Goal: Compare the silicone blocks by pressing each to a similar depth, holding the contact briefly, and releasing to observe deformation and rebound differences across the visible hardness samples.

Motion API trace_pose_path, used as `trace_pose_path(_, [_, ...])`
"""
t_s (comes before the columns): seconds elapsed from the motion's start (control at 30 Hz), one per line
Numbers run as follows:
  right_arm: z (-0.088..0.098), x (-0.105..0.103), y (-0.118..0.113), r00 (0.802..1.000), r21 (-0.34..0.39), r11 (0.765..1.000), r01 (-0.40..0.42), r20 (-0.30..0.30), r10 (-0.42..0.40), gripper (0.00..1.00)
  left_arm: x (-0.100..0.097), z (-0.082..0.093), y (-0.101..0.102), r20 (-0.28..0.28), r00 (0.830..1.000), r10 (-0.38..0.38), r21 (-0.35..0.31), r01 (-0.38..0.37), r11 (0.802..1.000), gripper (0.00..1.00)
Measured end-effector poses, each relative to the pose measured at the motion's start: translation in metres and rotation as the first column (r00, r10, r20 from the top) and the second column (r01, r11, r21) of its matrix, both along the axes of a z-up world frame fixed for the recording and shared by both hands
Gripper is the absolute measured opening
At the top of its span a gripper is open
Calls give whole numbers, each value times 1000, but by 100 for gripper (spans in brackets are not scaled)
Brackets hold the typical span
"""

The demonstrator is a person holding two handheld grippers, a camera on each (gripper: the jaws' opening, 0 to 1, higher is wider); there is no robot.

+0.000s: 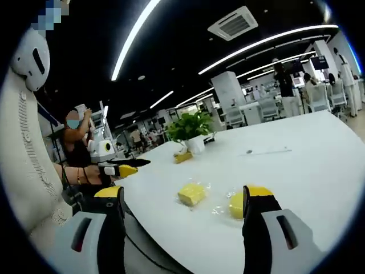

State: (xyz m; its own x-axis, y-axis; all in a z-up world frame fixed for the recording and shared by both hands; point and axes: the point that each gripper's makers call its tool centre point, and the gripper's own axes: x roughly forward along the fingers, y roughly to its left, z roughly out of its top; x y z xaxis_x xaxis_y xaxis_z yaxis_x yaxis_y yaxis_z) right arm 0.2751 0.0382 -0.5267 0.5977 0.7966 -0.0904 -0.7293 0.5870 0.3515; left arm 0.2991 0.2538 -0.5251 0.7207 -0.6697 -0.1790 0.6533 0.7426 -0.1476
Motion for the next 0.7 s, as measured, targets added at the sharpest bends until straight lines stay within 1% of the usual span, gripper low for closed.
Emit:
trace_pose_path(0.07, [1,-1,-2,1000,7,1000,4,5,-4,80,-3,3,-4,14,1000,-16,14,15,1000,58])
trace_pose_path(0.17, [-3,-2,-5,1000,2,1000,8,2,-8,80,-3,4,-6,13,1000,-14,12,14,1000,58])
trace_pose_path(0.3, [-5,-3,-10,1000,13,1000,16,-4,-16,79,-3,5,-10,7,1000,-15,12,15,1000,58])
trace_pose_path(0.43, [-6,-3,-14,1000,16,1000,22,-7,-22,79,-3,3,-13,-14,1000,-14,0,14,1000,58])
trace_pose_path(0.5, [-7,-2,-17,1000,21,999,26,-8,-26,79,-2,2,-14,-38,999,-12,-17,12,1000,57])
trace_pose_path(0.57, [-7,-1,-18,1000,24,999,28,-10,-28,78,-1,4,-17,-39,999,-24,-41,22,999,57])
trace_pose_path(0.6, [-6,0,-19,999,25,999,31,-10,-30,78,0,6,-20,-46,999,-28,-69,25,997,58])
trace_pose_path(0.7, [-7,1,-22,999,33,999,33,-13,-33,78,4,8,-27,-69,997,-34,-101,27,994,60])
